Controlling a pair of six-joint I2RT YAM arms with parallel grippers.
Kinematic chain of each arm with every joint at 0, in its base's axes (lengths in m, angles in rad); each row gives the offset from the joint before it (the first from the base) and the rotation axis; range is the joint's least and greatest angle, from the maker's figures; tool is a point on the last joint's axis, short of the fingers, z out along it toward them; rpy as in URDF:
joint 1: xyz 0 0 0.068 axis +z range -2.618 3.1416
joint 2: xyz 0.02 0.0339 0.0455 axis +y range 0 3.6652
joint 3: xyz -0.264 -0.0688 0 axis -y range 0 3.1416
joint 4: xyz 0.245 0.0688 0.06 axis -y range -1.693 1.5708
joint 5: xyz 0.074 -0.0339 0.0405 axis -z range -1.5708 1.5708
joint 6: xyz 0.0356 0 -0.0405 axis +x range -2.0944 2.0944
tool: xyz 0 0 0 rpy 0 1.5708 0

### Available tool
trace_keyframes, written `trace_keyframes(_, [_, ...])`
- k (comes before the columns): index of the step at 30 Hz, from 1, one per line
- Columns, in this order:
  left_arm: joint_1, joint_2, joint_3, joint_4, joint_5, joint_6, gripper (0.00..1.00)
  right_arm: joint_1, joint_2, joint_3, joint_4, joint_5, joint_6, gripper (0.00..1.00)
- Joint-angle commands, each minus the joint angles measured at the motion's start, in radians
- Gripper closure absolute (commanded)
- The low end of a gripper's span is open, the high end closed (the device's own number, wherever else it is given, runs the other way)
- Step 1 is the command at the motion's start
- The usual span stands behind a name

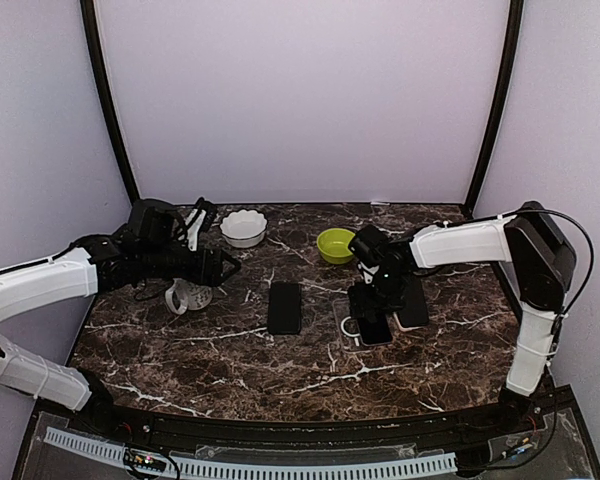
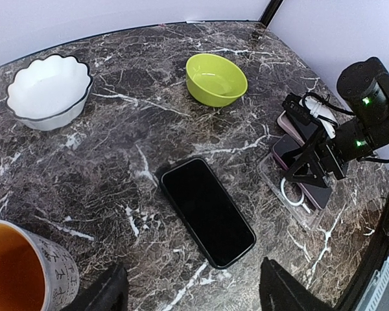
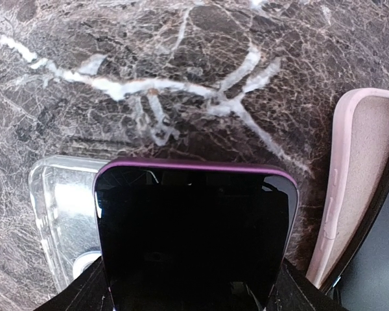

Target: Put the phone into the phone case

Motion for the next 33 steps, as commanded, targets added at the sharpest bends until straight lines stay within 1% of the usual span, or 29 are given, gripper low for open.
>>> trace_keyframes(1, [0.006, 0.034, 0.061, -0.069, -0.005, 0.045, 0.32, -0.003, -0.007, -0.012, 0.030, -0.026, -0.013, 0.45])
trace_keyframes(5, [-0.003, 0.051, 0.072, -0.067, 0.024, 0.063, 0.34, -0.002, -0.080, -0.017, 0.032, 0.029, 0.000, 0.55])
trace_keyframes(7, [-0.030, 0.054, 0.072, -0.053, 0.018, 0.085, 0.33, -0.002, -0.131, -0.022, 0.033, 0.069, 0.008, 0.59])
trace_keyframes(11, [-0.147, 0.065, 0.091, -0.051, -0.066, 0.162, 0.33, -0.001, -0.223, -0.045, 0.039, 0.132, 0.018, 0.69])
trace_keyframes(12, [-0.184, 0.068, 0.093, -0.044, -0.071, 0.171, 0.33, -0.001, -0.243, -0.057, 0.045, 0.147, 0.022, 0.71])
trace_keyframes(15, [-0.214, 0.083, 0.091, -0.024, -0.023, 0.161, 0.33, 0.009, -0.290, -0.074, 0.055, 0.237, 0.060, 0.80])
trace_keyframes(16, [-0.214, 0.086, 0.093, -0.016, -0.010, 0.156, 0.33, 0.025, -0.299, -0.073, 0.059, 0.280, 0.084, 0.85])
trace_keyframes(18, [-0.215, 0.103, 0.108, -0.012, -0.015, 0.144, 0.33, 0.084, -0.307, -0.081, 0.106, 0.385, 0.134, 1.00])
trace_keyframes(20, [-0.213, 0.123, 0.135, -0.018, -0.052, 0.144, 0.32, 0.156, -0.300, -0.087, 0.159, 0.488, 0.165, 1.00])
trace_keyframes(22, [-0.214, 0.146, 0.176, -0.038, -0.109, 0.145, 0.29, 0.218, -0.275, -0.081, 0.177, 0.586, 0.210, 1.00])
trace_keyframes(23, [-0.214, 0.153, 0.203, -0.052, -0.124, 0.147, 0.26, 0.250, -0.257, -0.076, 0.185, 0.618, 0.220, 1.00])
trace_keyframes(24, [-0.214, 0.163, 0.214, -0.060, -0.167, 0.151, 0.25, 0.268, -0.242, -0.074, 0.195, 0.637, 0.224, 1.00])
trace_keyframes(26, [-0.213, 0.165, 0.227, -0.072, -0.207, 0.152, 0.23, 0.290, -0.214, -0.075, 0.206, 0.673, 0.241, 1.00])
trace_keyframes(29, [-0.206, 0.145, 0.177, -0.047, -0.236, 0.141, 0.20, 0.301, -0.186, -0.096, 0.218, 0.686, 0.266, 1.00])
trace_keyframes(33, [-0.201, 0.112, 0.138, -0.034, -0.249, 0.134, 0.18, 0.314, -0.160, -0.143, 0.284, 0.650, 0.262, 1.00])
